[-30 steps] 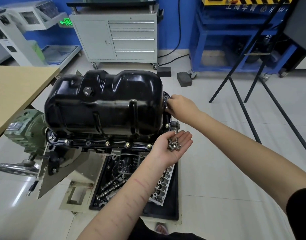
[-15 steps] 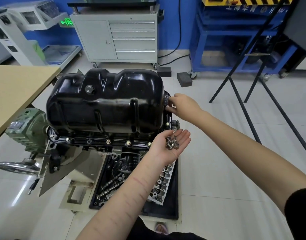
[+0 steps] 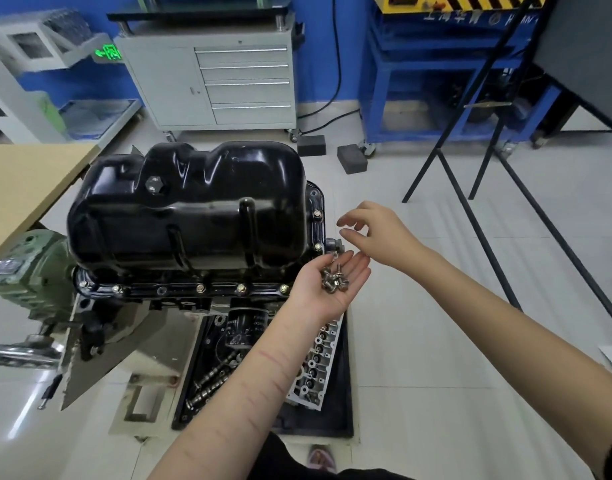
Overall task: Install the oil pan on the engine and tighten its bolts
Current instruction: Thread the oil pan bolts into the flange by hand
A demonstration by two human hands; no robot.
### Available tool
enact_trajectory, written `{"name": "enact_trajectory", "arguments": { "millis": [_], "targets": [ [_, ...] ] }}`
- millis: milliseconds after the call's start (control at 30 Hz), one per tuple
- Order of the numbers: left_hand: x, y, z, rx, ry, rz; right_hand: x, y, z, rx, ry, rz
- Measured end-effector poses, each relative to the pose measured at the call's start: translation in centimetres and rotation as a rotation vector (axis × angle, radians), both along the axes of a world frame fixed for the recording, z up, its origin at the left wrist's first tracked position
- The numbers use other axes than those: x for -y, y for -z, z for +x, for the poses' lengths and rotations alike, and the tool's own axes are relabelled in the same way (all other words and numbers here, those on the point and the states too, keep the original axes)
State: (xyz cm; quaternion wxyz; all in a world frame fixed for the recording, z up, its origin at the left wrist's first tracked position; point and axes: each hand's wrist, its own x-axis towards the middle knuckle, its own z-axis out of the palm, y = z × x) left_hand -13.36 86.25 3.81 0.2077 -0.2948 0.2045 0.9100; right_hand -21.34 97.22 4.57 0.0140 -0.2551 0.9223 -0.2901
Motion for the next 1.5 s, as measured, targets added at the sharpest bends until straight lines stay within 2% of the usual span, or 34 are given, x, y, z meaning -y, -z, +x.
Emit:
{"name": "enact_trajectory", "arguments": {
  "millis": [333, 533, 600, 667, 767, 867, 1000, 1167, 1367, 1500],
  "targets": [
    [0.0, -0.3, 0.3, 0.001, -0.006, 0.003, 4.5, 1.4, -4.3, -0.015, 0.048, 0.132],
    [0.1, -0.5, 0.3, -0.005, -0.005, -0.006, 3.9, 1.5, -3.7, 0.01, 0.077, 0.097],
    [0.1, -0.7, 0.3, -0.006, -0.008, -0.005, 3.1, 0.8, -2.5, 0.039, 0.083, 0.013],
    [0.2, -0.9, 0.2, -0.021, -0.019, 0.005, 1.7, -0.2, -0.8, 0.054, 0.099, -0.162],
    [0.2, -1.3, 0.0, -0.047, -0.039, 0.026, -0.7, -1.7, 2.6, 0.076, 0.01, -0.272],
    [0.0, -1.6, 0.0, -0.035, -0.082, 0.066, -1.9, -2.2, 5.4, 0.088, -0.173, -0.093],
    [-0.4, -1.8, 0.3, -0.029, -0.103, 0.129, -2.2, -2.1, 6.7, -0.033, -0.185, 0.014],
    [-0.6, -2.3, 0.9, -0.024, -0.098, 0.131, -2.0, -2.2, 7.6, -0.271, -0.203, 0.026],
    [-0.2, -4.9, 0.9, -0.083, -0.105, 0.106, -0.6, -4.7, 7.2, -0.169, -0.072, -0.303],
    [0.4, -6.3, 0.4, -0.075, -0.086, 0.047, 0.1, -6.5, 6.4, 0.057, 0.042, -0.754]
  ]
}}
